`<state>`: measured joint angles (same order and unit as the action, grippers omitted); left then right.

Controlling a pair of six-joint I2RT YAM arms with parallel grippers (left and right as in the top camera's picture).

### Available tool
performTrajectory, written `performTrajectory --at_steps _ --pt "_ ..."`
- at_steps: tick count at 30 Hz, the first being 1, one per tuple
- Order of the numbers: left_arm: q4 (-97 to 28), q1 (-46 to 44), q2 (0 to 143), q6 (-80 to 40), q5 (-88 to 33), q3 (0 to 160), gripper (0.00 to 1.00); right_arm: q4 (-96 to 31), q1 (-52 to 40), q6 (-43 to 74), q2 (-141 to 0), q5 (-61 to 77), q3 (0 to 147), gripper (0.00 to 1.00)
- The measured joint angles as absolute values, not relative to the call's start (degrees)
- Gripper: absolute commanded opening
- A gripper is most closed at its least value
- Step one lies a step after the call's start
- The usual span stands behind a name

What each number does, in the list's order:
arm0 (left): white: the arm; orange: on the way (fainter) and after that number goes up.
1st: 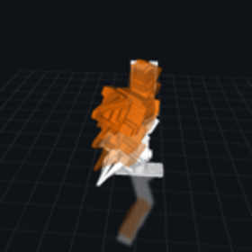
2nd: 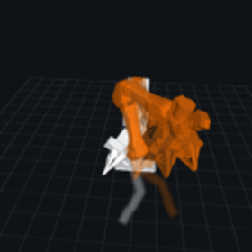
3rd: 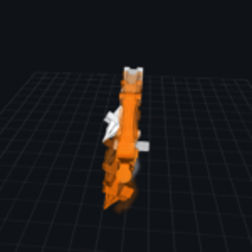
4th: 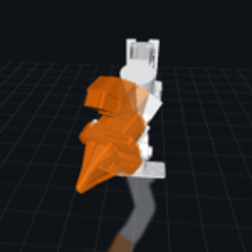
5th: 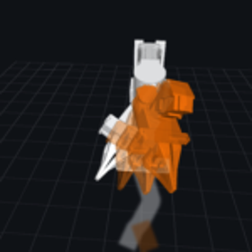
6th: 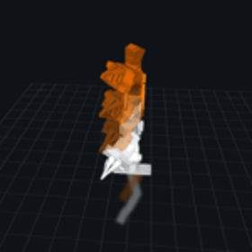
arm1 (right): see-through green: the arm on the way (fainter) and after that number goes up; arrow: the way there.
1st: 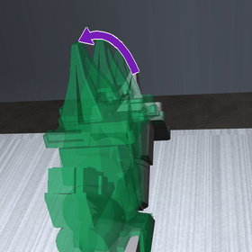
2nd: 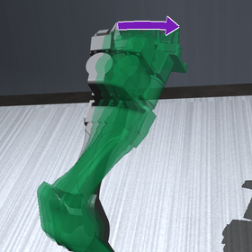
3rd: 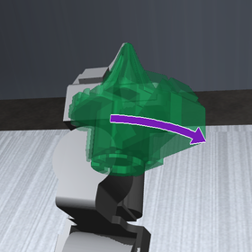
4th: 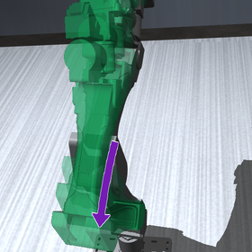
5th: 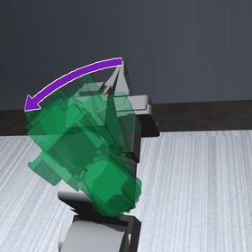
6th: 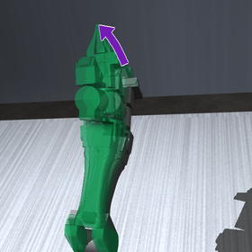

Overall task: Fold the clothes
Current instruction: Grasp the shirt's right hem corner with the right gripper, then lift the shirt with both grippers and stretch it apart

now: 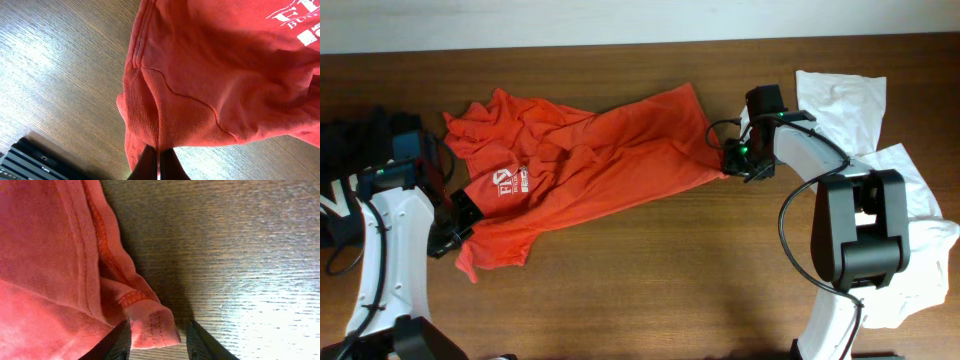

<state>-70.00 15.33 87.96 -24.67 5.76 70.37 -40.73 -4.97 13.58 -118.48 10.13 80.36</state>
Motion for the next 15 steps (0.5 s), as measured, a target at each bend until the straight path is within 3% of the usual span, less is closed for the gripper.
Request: performTrajectory --at_steps 9,15 --pt "-70.0 15.33 87.96 -24.67 5.78 70.37 0.0 -41.6 -4.97 13.65 -118.58 9.3 80.34 0.04" --pt "-69.43 15.33 87.94 -24.67 5.74 70.37 0.0 -45.36 -4.64 13.69 -118.56 9.3 81.3 0.04"
